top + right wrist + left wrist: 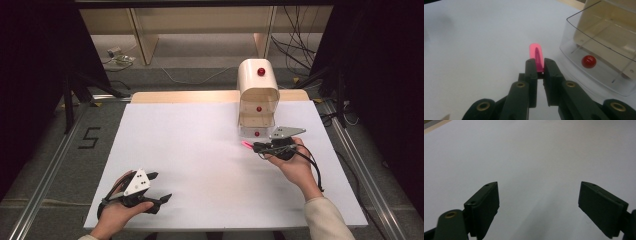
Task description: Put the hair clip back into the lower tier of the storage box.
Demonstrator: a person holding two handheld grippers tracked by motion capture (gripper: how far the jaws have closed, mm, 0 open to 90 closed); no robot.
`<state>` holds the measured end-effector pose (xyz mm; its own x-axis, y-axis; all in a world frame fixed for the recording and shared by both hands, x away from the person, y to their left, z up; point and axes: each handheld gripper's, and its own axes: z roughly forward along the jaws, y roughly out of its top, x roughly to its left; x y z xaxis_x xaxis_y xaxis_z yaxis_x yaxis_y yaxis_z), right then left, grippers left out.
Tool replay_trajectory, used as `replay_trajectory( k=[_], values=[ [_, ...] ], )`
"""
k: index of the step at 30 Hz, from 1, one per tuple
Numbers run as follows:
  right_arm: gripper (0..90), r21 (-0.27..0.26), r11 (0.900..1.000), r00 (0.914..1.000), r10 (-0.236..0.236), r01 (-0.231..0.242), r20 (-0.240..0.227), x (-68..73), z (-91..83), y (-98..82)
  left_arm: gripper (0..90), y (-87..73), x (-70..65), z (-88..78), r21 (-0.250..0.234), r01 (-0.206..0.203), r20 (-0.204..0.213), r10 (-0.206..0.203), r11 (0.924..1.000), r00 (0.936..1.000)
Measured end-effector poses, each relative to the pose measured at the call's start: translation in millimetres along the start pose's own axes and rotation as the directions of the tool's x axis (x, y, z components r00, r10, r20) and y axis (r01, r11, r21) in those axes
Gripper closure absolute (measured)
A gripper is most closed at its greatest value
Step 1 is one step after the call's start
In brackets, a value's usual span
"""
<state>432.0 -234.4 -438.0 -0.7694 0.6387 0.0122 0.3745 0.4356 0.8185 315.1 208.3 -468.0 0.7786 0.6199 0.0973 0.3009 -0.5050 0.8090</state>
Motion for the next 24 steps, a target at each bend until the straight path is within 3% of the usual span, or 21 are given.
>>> replay_trajectory(
  k=[24],
  values=[
    [82.8, -0.015, 1.0, 0.9991, 0.024, -0.023, 0.034, -0.7, -7.5, 6.4, 16.9, -0.4, 0.3, 0.3, -0.007, 0.006, -0.001, -0.006, 1.0, 1.0]
  ],
)
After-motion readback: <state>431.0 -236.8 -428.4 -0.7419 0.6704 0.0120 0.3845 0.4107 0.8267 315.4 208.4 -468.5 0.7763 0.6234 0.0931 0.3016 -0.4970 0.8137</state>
